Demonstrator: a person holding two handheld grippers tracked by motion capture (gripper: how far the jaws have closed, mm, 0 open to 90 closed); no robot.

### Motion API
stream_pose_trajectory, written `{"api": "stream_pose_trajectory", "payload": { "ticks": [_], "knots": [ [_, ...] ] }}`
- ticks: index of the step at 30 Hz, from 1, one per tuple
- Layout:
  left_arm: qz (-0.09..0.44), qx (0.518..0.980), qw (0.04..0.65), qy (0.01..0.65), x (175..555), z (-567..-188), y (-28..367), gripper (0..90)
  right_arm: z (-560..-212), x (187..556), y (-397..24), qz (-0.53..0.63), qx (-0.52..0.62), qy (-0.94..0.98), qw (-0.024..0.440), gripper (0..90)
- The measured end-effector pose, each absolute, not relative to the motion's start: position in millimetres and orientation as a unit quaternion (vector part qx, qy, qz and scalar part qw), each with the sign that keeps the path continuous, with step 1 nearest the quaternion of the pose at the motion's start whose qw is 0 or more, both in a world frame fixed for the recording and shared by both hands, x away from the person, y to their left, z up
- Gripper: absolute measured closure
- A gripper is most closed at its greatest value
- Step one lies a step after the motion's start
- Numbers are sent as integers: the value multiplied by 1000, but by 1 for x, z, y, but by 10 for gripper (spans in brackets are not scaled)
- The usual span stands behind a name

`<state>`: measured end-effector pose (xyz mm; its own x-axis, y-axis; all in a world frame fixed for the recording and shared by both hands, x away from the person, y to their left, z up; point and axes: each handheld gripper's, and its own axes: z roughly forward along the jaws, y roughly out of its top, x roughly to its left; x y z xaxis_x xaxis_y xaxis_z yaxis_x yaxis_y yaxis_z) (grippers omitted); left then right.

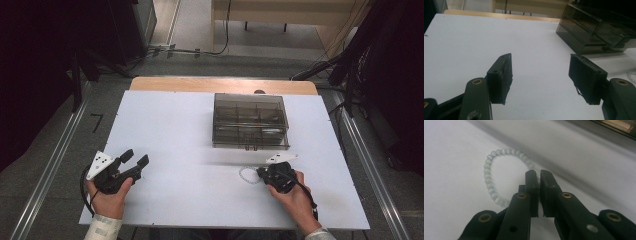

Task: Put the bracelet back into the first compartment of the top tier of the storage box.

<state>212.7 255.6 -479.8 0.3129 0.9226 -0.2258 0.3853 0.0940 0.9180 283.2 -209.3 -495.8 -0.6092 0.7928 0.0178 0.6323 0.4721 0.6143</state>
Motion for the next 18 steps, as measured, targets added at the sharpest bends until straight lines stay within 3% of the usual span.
{"api": "stream_pose_trajectory", "payload": {
  "ticks": [18],
  "knots": [
    [256, 619, 522, 528, 213, -480, 257, 365, -463, 278, -209, 345, 408, 838, 114, 832]
  ]
}}
